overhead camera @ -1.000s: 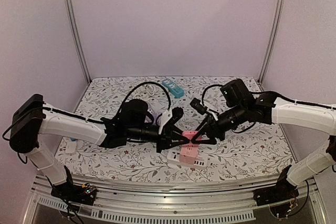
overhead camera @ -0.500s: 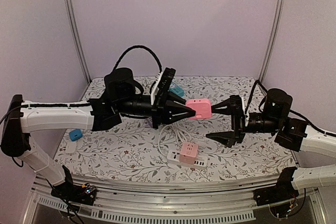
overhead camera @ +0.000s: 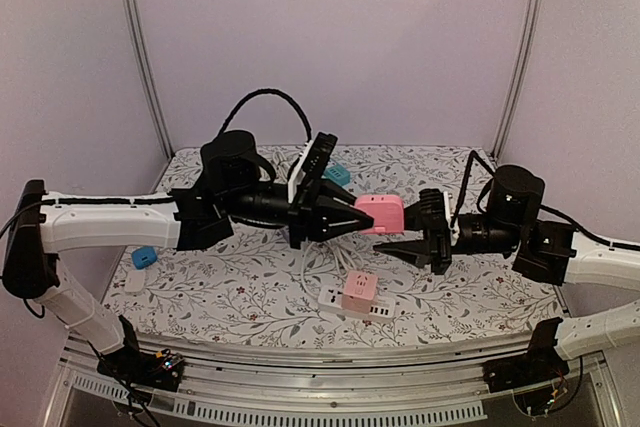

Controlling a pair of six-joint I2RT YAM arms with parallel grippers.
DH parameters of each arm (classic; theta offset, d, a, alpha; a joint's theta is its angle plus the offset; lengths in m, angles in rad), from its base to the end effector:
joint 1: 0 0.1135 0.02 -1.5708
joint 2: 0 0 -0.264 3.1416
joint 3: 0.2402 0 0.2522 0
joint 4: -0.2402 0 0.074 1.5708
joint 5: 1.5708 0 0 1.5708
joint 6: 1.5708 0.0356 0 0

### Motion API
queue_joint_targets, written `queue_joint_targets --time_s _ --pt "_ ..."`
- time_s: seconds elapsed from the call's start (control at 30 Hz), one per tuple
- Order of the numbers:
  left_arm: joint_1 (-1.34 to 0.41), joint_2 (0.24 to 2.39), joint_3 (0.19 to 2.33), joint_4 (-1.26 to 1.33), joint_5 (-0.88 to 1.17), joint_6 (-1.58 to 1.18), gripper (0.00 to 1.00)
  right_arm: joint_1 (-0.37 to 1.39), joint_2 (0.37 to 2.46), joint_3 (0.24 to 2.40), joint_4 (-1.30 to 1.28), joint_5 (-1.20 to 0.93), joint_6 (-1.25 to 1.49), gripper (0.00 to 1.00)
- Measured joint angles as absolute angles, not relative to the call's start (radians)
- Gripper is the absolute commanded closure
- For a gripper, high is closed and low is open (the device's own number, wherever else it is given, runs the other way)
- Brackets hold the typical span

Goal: Insert the plug

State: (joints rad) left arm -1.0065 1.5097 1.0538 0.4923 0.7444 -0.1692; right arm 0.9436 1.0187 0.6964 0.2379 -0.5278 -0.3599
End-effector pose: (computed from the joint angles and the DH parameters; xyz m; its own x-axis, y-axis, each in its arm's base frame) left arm 0.1670 -0.3089 0.3267 -0.1464 -0.0002 -0.9892 0.9728 -0.1814 -0.1440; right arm 0.1247 0.2026 0.3088 0.3038 -0.0993 -0.9476 -0.9478 0.0702 -0.3112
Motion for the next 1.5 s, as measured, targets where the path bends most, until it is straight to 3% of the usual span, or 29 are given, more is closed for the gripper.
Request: queue_joint_targets --time_s 0.2,0.37,0.6,0.9,1.17,1.37,1.43,1.5 --pt "-1.011 1.515 1.054 0.487 0.736 -0.157 1.00 0.958 1.031 0.701 0.241 -0.504 -0.361 0.91" --pt "-1.019 1.514 1.057 0.501 0.686 -0.104 1.00 0.954 1.044 0.701 0.234 -0.479 -0.312 0.97" --pt "-1.027 1.514 1.055 0.505 0.615 -0.028 1.00 0.955 1.058 0.700 0.246 -0.428 -0.163 0.98" --pt "-1.032 1.513 1.026 0.497 0.551 0.070 1.00 0.960 1.036 0.658 0.225 -0.465 -0.060 0.73" --pt "-1.031 1.513 0.991 0.496 0.520 0.136 1.00 0.962 0.918 0.667 0.021 -0.508 -0.032 0.48" --pt "-1.032 1.505 0.968 0.492 0.524 0.176 1.00 0.905 0.879 0.676 -0.141 -0.440 -0.036 0.19" --pt "-1.032 1.499 0.965 0.492 0.522 0.200 1.00 0.885 0.886 0.682 -0.162 -0.416 -0.018 0.02" --pt "-1.032 1.497 0.963 0.496 0.518 0.220 1.00 0.873 0.908 0.695 -0.157 -0.408 0.016 0.01"
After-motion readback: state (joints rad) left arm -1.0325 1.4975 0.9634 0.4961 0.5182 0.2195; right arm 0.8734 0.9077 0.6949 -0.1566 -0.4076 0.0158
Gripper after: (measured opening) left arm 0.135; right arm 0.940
